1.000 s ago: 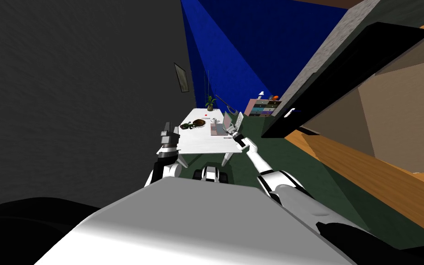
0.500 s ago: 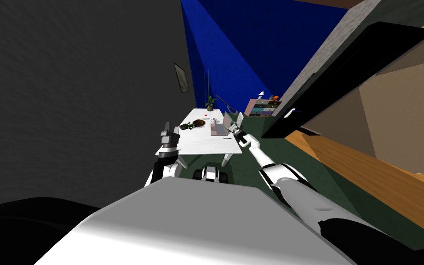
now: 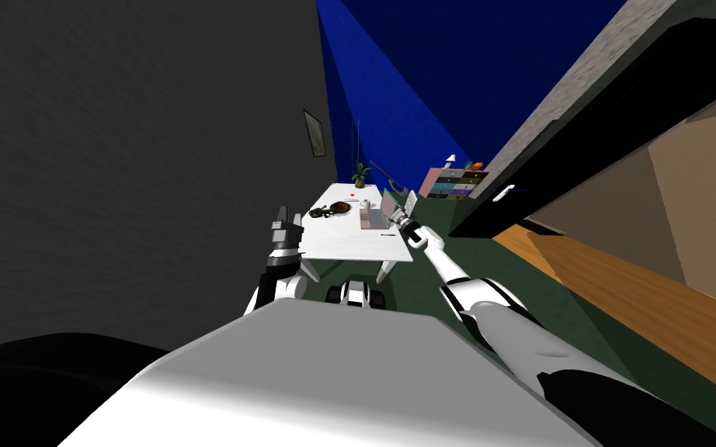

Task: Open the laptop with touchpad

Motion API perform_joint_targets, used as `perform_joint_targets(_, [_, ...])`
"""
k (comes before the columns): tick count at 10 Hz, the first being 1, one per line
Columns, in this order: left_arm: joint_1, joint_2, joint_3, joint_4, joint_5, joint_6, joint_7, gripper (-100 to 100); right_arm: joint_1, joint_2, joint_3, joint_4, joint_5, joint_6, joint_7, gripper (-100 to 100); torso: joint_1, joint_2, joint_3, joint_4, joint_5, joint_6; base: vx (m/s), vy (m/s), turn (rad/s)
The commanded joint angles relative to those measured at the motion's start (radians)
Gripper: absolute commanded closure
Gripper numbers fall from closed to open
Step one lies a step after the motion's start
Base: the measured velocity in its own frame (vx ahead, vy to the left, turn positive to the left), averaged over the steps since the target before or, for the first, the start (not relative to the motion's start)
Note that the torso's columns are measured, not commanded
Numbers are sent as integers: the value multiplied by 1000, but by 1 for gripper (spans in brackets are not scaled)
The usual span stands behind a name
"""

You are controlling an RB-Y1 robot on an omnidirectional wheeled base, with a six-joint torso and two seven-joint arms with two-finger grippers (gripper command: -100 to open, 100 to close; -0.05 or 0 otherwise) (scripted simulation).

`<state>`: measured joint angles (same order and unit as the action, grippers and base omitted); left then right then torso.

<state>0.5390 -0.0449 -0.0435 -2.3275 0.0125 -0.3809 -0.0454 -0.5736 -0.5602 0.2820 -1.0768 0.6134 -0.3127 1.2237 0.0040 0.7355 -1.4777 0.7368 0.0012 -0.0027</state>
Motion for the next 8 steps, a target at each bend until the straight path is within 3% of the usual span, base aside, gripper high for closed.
perform_joint_targets(1, [0,0,0,0,0,0,0,0,58,0,-71,-42,68,-28,-62,-100,-2,1,0,1,0,2,-7,25,286])
perform_joint_targets(3, [0,0,0,0,0,0,0,0,60,0,-127,-42,113,-28,-79,-100,-2,0,0,0,-1,1,-6,14,129])
perform_joint_targets(4, [0,0,0,0,0,0,0,0,60,0,-130,-42,113,-28,-79,-100,-4,1,1,1,-1,3,2,6,-24])
perform_joint_targets(5, [0,0,0,0,0,0,0,0,110,2,-169,-75,159,-56,-135,-100,-5,2,1,1,-2,3,-3,16,488])
perform_joint_targets(7, [0,0,0,0,0,0,0,0,114,2,-223,-75,198,-56,-139,-100,-4,3,2,1,-1,3,-6,15,24])
perform_joint_targets(8, [0,0,0,0,0,0,0,0,153,3,-255,-108,237,-83,-186,-100,-4,3,2,2,-1,3,-7,21,361])
